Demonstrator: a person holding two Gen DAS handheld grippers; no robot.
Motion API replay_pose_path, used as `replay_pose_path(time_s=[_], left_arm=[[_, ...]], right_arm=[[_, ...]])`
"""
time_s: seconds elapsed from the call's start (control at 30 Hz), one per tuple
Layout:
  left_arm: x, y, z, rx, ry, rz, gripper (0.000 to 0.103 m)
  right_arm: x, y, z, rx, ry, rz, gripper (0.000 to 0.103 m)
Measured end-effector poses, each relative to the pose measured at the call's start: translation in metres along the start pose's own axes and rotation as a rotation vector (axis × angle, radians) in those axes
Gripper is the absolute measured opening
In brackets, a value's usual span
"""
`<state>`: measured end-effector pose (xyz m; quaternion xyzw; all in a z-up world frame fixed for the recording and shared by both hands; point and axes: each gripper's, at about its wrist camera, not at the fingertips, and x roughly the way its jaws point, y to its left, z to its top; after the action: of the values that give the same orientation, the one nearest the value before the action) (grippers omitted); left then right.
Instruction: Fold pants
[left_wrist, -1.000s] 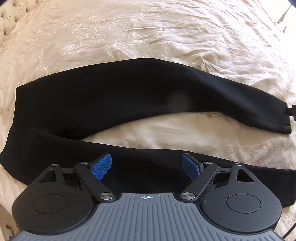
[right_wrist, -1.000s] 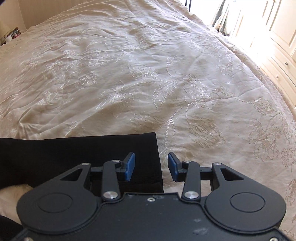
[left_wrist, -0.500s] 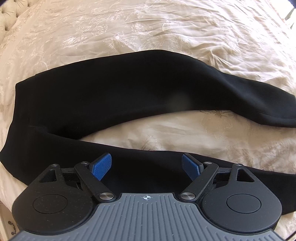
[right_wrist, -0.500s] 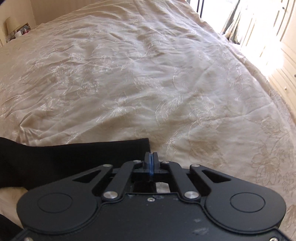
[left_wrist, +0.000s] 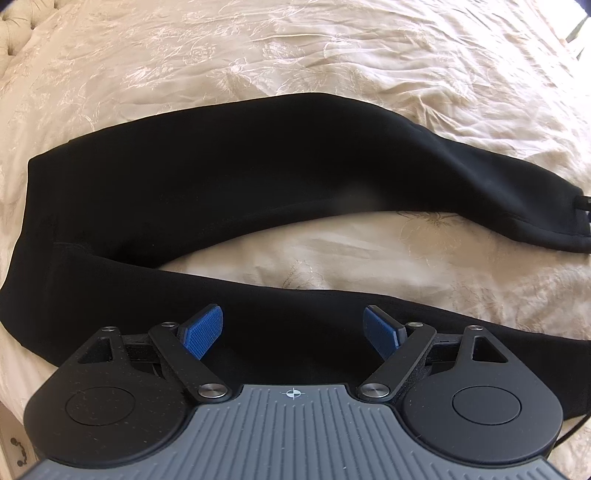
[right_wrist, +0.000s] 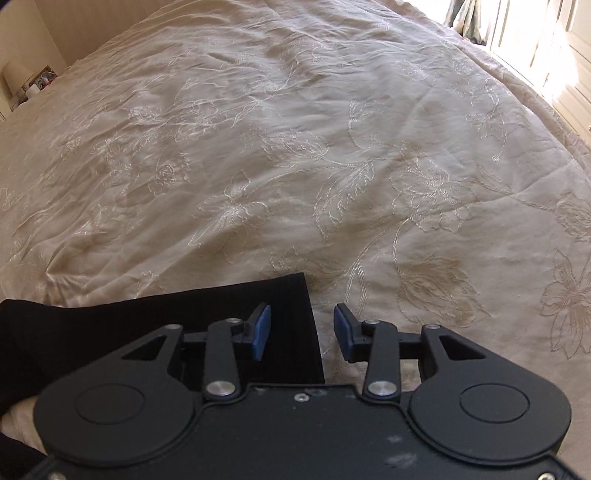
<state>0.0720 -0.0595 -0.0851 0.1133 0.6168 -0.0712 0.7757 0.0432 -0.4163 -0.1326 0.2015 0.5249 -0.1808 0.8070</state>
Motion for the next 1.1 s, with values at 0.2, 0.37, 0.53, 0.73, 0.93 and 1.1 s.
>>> replay_pose_path(time_s=[0.2,0.37,0.53,0.73,0.93,1.1], left_arm=[[-0.003,0.004,0.001,-0.007,-0.032,-0.008,0.083],[0.001,0.003,0.011,-0.003,-0.075,-0.025,0.083],[0.005,0.001,0.027,0.015,-0.149,-0.013,0.083],[0.037,0.007,0.049,-0.006,-0.161,0.043,0.083],[0.099,0.03,0.055,-0.034,0.084,0.131,0.084],[0.096,0.054,0.043,-0.115,0.085,0.054,0.084]], right_arm=[[0.013,-0.003,-0.005,0.061,0.042,0.069,0.044],[0.001,0.007,-0.005,-0.041,0.004,0.062,0.012],[-0.028,0.029,0.006,-0.228,-0.167,-0.055,0.011],[0.0,0.034,0.021,-0.234,-0.12,-0.111,0.011],[0.025,0.027,0.015,-0.189,-0.035,-0.165,0.015],[-0.013,0.023,0.01,-0.151,-0.129,-0.159,0.022]])
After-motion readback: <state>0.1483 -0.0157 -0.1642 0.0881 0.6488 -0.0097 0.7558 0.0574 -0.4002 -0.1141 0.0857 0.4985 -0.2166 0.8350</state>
